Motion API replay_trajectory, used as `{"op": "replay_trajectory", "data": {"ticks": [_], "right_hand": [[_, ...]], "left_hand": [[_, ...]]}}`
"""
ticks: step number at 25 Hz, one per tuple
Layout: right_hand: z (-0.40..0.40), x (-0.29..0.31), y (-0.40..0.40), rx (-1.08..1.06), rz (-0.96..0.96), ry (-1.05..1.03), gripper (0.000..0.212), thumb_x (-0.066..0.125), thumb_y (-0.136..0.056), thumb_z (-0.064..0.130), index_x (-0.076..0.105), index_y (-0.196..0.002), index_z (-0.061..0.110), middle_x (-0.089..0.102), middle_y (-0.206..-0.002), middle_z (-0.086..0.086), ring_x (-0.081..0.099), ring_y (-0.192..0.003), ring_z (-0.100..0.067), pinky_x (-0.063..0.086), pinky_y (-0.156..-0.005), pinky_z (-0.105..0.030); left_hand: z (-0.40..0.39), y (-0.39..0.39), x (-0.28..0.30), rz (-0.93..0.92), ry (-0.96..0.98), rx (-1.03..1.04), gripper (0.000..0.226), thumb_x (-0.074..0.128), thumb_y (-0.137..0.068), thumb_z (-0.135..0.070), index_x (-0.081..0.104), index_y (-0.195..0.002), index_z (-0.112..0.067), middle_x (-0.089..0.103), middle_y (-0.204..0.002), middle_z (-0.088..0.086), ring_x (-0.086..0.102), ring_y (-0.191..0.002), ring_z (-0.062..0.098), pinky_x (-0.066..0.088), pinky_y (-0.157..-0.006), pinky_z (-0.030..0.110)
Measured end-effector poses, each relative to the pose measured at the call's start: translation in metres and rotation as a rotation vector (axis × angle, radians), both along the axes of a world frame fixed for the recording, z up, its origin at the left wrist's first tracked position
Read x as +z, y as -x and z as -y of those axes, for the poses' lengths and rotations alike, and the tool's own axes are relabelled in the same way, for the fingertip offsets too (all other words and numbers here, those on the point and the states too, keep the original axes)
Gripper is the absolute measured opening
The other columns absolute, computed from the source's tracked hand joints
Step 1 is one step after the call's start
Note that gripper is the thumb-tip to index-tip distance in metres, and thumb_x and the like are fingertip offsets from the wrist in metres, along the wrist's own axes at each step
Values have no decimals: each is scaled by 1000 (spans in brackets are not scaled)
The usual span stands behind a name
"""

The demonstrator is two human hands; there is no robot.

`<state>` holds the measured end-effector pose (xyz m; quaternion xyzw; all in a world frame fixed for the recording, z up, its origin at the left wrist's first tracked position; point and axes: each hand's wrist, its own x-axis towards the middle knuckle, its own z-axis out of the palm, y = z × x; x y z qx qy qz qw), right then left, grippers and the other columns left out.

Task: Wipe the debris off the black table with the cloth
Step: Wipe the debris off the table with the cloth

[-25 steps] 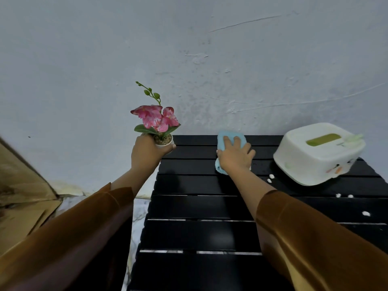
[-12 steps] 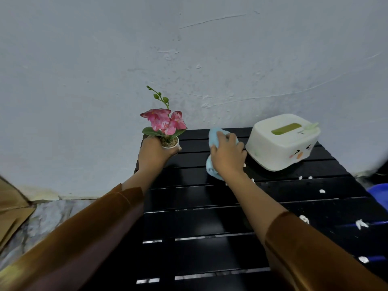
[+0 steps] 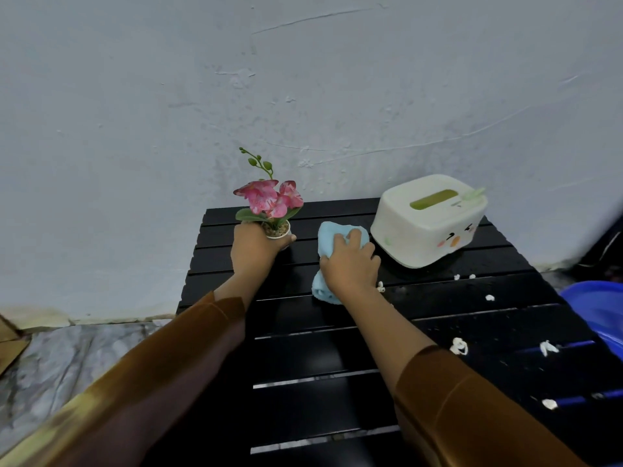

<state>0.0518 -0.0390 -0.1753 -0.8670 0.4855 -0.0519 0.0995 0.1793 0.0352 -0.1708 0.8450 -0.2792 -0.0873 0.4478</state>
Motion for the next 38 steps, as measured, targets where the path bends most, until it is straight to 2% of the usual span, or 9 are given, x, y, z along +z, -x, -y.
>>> {"op": "replay_trajectory", "data": {"ticks": [8, 12, 21, 25, 27, 29, 31, 34, 38], "right_hand": [[-15, 0, 35, -9, -20, 75, 48, 42, -95, 33, 34, -138, 13, 27, -146, -8, 41, -116, -32, 33, -94, -38], [-24, 2, 52, -18, -24, 101, 46, 42, -95, 30, 35, -137, 11, 30, -144, -9, 43, -115, -32, 34, -93, -37], [-46, 21, 107, -46, -24, 83, 37, 46, -93, 26, 47, -127, 12, 38, -138, -8, 43, -117, -33, 32, -98, -39], [-79, 13, 103, 62, -44, 56, 56, 51, -89, 40, 38, -137, 14, 34, -147, -4, 41, -122, -36, 33, -99, -45], [-83, 7, 103, 54, -59, 119, 62, 71, -70, 47, 57, -122, 16, 55, -131, -1, 58, -100, -33, 47, -82, -42], [-73, 5, 109, 40, -96, 128, 56, 85, -43, 43, 72, -92, 20, 70, -101, 3, 63, -68, -26, 50, -59, -34], [-60, 2, 116, -2, -80, 129, 52, 87, -36, 38, 74, -83, 21, 71, -91, 3, 64, -62, -25, 50, -54, -32], [-39, 6, 136, -43, -90, 160, 48, 85, -45, 31, 72, -88, 18, 70, -98, 0, 62, -65, -26, 50, -60, -32], [-8, 3, 162, -27, -46, 155, 44, 48, -91, 21, 42, -134, 14, 37, -144, -5, 47, -111, -33, 37, -90, -41]], "left_hand": [[7, 8, -11, -21, -109, 8, 77, 75, -54, -58, 61, -111, -8, 65, -113, 12, 58, -110, 32, 53, -86, 48], [-15, 27, -2, 6, -168, 59, 86, 77, -70, -44, 39, -138, -7, 43, -140, 18, 38, -131, 36, 38, -105, 50], [-59, 82, 15, 143, -324, -65, 62, 59, -87, -36, 39, -139, -10, 44, -142, 15, 39, -132, 33, 34, -107, 48], [-46, 90, 35, 147, -280, -111, 60, 60, -86, -37, 41, -137, -13, 51, -136, 14, 46, -126, 33, 39, -105, 48], [-35, 96, 42, 135, -220, -156, 61, 63, -84, -39, 42, -137, -15, 54, -135, 11, 49, -125, 30, 39, -105, 49], [-24, 103, 47, 116, -175, -204, 64, 64, -83, -39, 39, -139, -18, 53, -136, 10, 50, -126, 28, 40, -105, 48], [-11, 109, 51, 111, -175, -252, 68, 65, -83, -40, 36, -141, -20, 52, -136, 12, 50, -126, 28, 41, -103, 45], [8, 114, 49, 110, -181, -304, 69, 65, -82, -42, 35, -141, -23, 51, -136, 15, 49, -127, 28, 41, -104, 43], [29, 125, 42, 102, -189, -351, 66, 65, -82, -45, 38, -140, -29, 49, -138, 13, 46, -129, 27, 38, -107, 48]]}}
